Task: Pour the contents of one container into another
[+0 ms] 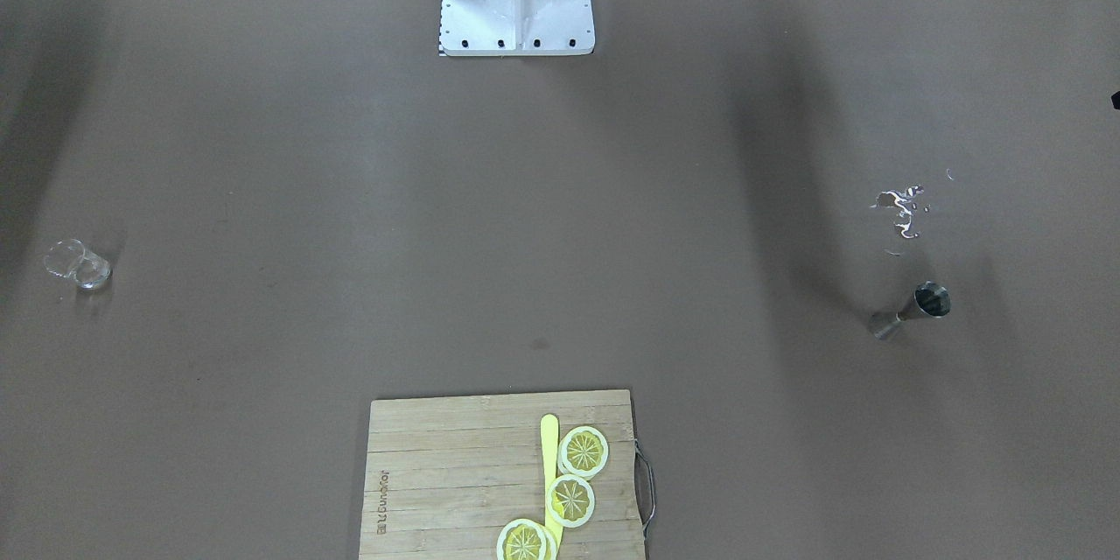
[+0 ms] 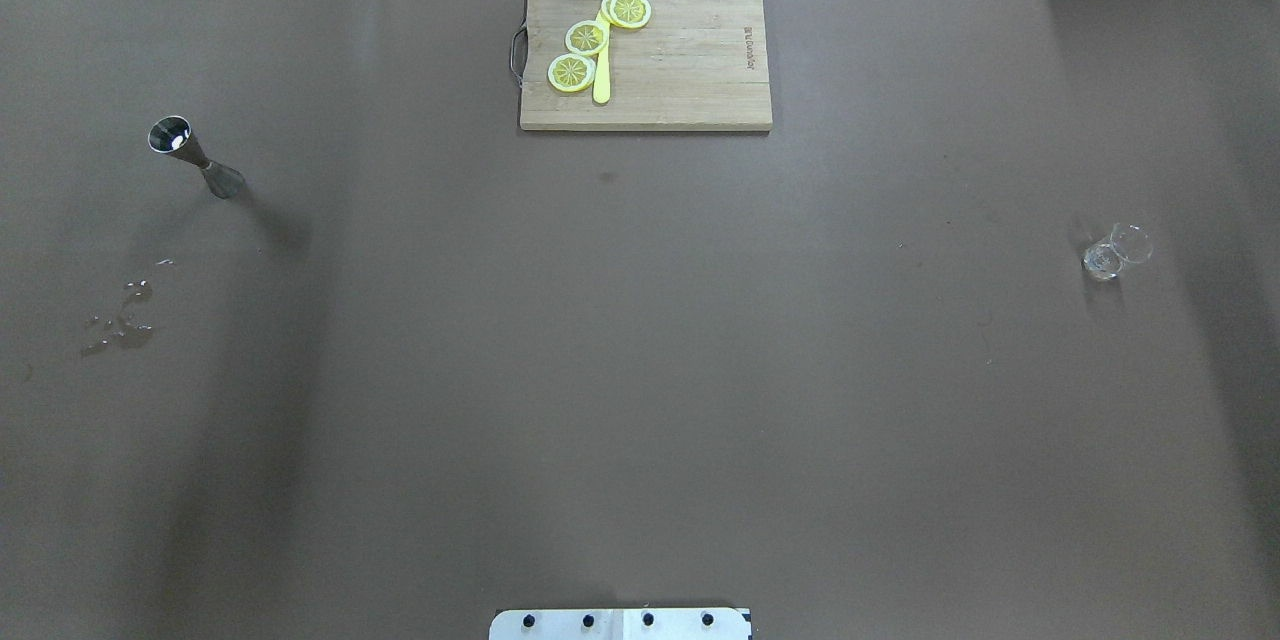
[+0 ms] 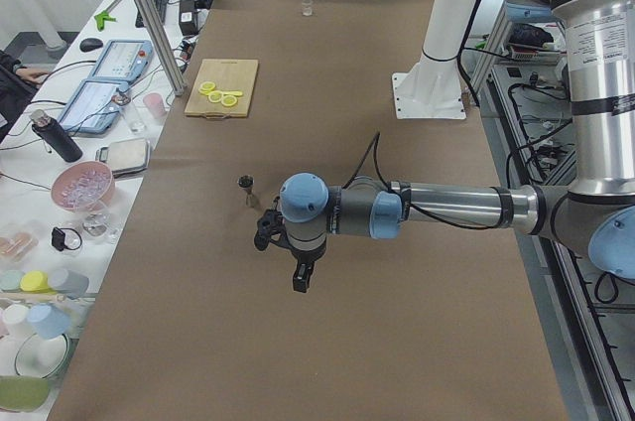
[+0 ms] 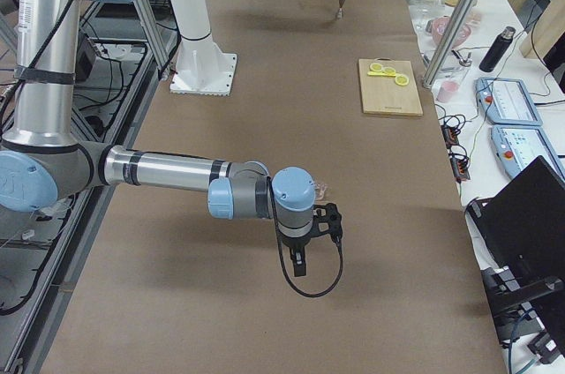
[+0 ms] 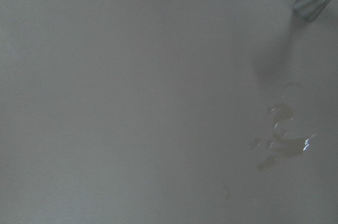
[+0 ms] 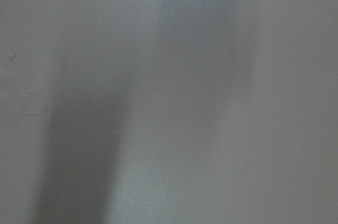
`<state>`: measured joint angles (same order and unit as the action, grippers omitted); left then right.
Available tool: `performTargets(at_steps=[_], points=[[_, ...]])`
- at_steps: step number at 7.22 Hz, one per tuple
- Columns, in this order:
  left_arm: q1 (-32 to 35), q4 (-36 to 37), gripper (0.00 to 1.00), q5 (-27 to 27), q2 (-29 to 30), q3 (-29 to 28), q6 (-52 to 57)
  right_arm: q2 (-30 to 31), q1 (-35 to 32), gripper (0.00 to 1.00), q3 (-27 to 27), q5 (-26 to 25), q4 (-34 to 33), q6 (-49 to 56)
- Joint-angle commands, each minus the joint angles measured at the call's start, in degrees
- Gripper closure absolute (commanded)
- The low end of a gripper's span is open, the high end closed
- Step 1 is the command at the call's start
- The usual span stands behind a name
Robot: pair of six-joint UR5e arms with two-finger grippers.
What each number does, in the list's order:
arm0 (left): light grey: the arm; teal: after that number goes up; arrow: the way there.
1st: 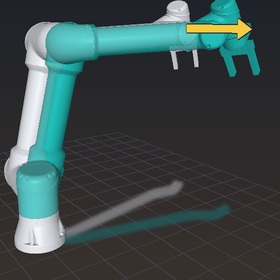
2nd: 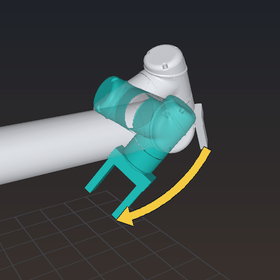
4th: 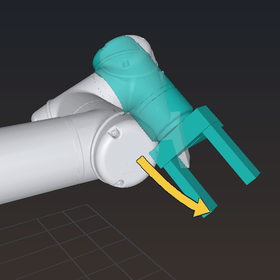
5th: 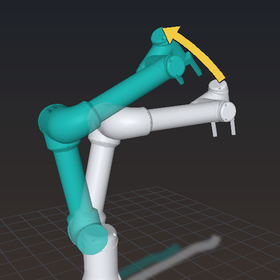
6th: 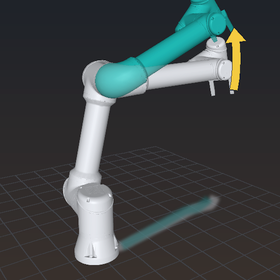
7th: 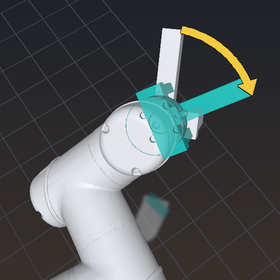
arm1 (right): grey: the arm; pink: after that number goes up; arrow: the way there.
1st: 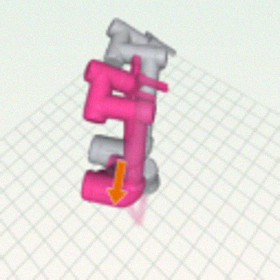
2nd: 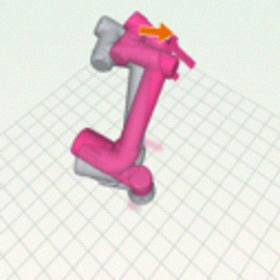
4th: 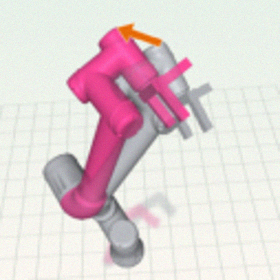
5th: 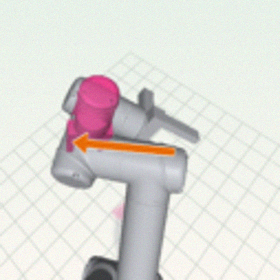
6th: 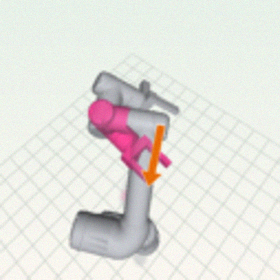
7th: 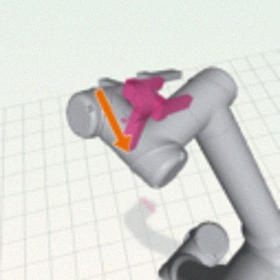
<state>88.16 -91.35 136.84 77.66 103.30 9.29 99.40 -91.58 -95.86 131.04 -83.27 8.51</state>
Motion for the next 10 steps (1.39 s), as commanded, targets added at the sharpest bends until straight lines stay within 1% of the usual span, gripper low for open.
performTargets(at_steps=[1,2,3,4,10], points=[[0.3,-0.2,0.02,0.1,-3.0,1.0,-0.8,-0.3,0.0,0.0,0.3,-0.3,0.0,-0.2],[0.3,-1.5,0.02,0.0,-3.7,0.3,-1.6,-0.6,0.0,0.0,-0.4,0.2,0.0,-1.0],[0.3,-3.5,0.02,0.1,-4.5,1.2,-1.7,-1.0,0.0,0.0,-0.2,1.0,-0.2,-3.5],[0.3,-3.8,0.02,0.1,-3.7,1.5,-1.6,-1.1,0.0,0.0,-0.5,2.3,0.0,-10.6],[0.3,-3.8,0.02,0.1,-3.3,1.1,-1.6,-1.3,0.1,0.0,0.1,2.9,0.0,-11.8]])
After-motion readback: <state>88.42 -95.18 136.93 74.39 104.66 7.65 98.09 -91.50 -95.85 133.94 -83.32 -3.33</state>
